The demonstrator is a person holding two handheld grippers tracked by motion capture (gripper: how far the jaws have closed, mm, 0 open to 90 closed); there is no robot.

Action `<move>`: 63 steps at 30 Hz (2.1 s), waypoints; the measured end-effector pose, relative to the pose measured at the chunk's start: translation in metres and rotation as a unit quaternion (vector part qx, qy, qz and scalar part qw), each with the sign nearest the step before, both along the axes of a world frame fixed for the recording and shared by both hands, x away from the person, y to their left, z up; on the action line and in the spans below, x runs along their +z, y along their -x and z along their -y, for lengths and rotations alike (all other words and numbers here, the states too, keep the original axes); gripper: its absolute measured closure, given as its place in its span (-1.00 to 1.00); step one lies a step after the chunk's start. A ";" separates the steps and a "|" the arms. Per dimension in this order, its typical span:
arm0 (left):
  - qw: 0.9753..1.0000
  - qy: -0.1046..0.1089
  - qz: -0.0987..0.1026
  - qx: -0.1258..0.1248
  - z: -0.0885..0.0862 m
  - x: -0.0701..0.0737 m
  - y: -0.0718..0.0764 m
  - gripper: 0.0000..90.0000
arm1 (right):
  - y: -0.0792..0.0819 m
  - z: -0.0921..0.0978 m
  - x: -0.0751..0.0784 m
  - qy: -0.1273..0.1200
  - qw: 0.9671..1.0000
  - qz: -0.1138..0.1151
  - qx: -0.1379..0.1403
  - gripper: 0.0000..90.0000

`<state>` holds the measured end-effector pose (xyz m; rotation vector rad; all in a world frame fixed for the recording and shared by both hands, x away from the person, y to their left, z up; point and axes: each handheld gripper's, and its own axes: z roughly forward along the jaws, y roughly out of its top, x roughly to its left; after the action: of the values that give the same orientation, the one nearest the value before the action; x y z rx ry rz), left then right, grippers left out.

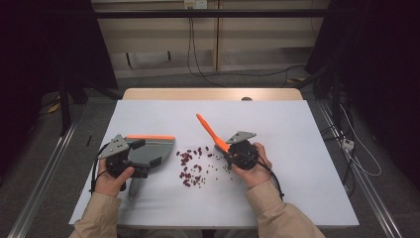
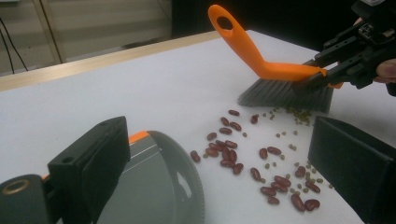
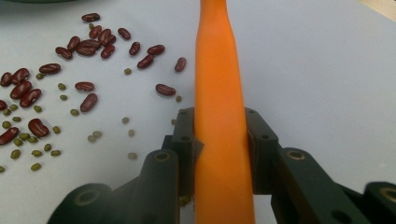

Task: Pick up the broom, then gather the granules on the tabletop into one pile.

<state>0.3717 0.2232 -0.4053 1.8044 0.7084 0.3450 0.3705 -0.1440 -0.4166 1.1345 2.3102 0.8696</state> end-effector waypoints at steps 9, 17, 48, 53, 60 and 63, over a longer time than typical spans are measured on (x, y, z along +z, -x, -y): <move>1.000 0.000 -0.001 -0.002 -0.001 -0.001 0.000 -0.87 | 0.003 -0.005 0.000 -0.001 1.000 0.000 0.011 0.58; 1.000 0.000 0.001 -0.002 0.000 0.000 0.001 -0.87 | 0.006 -0.009 0.001 -0.006 1.000 -0.002 0.020 0.58; 1.000 0.000 0.000 -0.001 -0.002 -0.001 0.000 -0.87 | 0.010 -0.015 0.011 -0.024 0.999 0.003 0.039 0.59; 1.000 0.001 -0.002 0.001 -0.003 -0.001 0.001 -0.87 | 0.002 -0.001 0.021 -0.049 0.998 0.019 0.044 0.59; 1.000 -0.001 -0.006 0.002 -0.004 -0.002 0.001 -0.87 | -0.023 0.012 0.024 -0.072 0.995 0.025 0.067 0.59; 1.000 0.001 -0.004 0.003 -0.005 -0.001 0.001 -0.87 | -0.034 0.014 0.023 -0.065 0.995 0.032 0.075 0.59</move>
<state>0.3711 0.2283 -0.4064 1.8034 0.7187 0.3417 0.4045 -0.1582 -0.3937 0.9791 2.3374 1.1105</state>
